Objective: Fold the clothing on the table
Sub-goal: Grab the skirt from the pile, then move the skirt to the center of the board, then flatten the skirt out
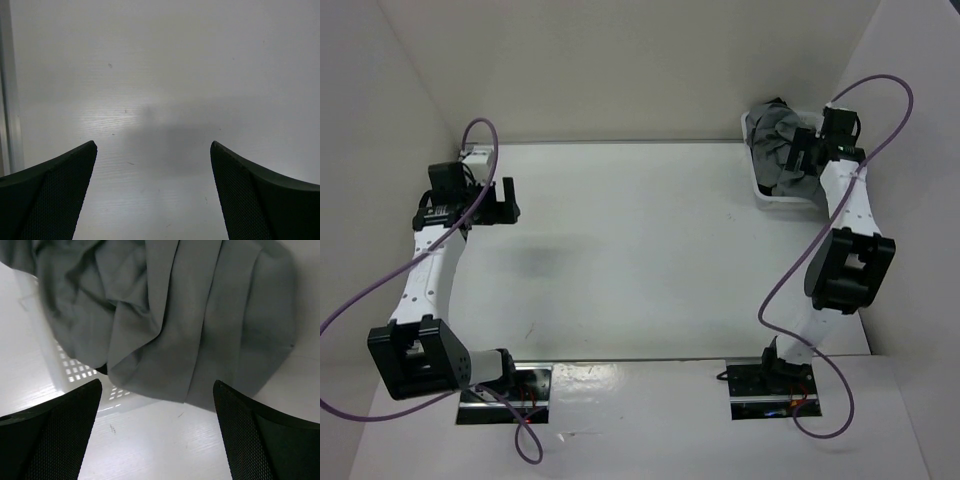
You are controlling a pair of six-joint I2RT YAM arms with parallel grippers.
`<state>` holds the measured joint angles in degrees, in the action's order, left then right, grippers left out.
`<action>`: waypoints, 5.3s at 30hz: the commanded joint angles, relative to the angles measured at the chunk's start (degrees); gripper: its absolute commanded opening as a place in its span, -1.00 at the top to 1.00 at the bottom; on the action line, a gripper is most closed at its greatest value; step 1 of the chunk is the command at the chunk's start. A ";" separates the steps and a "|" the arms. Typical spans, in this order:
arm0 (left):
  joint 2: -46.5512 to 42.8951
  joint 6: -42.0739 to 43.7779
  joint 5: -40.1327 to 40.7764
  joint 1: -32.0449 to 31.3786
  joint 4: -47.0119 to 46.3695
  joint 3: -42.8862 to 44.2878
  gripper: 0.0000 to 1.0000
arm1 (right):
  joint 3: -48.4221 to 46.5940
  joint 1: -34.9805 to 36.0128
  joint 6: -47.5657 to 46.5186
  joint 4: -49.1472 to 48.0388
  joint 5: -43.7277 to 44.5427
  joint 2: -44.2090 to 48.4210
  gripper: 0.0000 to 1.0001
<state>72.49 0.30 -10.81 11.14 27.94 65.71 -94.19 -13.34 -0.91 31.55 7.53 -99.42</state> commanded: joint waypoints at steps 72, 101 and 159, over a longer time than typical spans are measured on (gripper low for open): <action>-1.03 5.06 -3.51 -0.24 -3.69 -4.45 -1.00 | -0.14 39.88 -13.76 8.34 -11.75 29.37 -0.97; 3.99 11.22 -2.73 -16.68 8.18 -1.72 -0.86 | 22.30 44.01 -14.73 1.76 -10.42 10.32 -0.97; -14.39 7.88 -3.43 -4.90 5.72 -10.61 -1.00 | 21.25 58.30 -23.70 2.13 2.85 15.38 -0.65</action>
<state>59.66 8.75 -13.58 5.93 35.07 55.79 -72.47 51.68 -24.97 35.38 10.31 -89.19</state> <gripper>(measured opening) 1.000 0.814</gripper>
